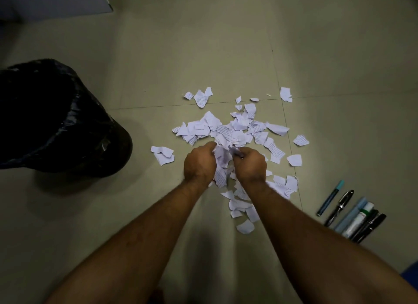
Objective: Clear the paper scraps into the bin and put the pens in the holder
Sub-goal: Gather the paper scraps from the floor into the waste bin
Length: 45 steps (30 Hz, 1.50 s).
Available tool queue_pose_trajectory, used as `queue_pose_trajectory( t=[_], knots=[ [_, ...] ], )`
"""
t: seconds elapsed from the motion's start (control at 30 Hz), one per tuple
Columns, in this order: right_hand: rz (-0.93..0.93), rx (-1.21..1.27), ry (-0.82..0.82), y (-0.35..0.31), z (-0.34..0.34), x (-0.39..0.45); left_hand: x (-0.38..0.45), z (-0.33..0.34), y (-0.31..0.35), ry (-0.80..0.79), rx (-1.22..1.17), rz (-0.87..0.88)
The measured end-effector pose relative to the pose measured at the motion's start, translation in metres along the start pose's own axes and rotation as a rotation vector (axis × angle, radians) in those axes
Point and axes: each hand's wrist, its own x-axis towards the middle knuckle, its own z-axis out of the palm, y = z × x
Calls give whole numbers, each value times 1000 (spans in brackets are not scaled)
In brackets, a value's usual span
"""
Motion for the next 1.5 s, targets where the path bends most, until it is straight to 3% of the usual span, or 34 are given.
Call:
queue_pose_trajectory(
  t=[0.27, 0.47, 0.7, 0.87, 1.0, 1.2, 1.4, 1.5],
  knots=[
    [-72, 291, -28, -106, -17, 2, 15, -97, 2, 113, -389, -63],
    [-284, 394, -94, -248, -16, -22, 28, -236, -29, 359, -366, -102],
    [-496, 294, -264, -386, 40, -77, 15, -355, -128, 431, -255, -233],
    [-527, 46, -364, -414, 89, -98, 15, -361, -176, 407, -267, -379],
    [-542, -130, -408, -416, 104, -99, 23, -351, -193, 338, -185, -363],
    [-504, -20, -328, -409, 91, -92, 35, -336, -180, 368, -95, -380],
    [-420, 187, -167, -384, 51, -67, 32, -318, -123, 538, -359, -205],
    [-389, 205, -88, -351, 22, -48, 35, -294, -87, 479, -392, -157]
  ],
)
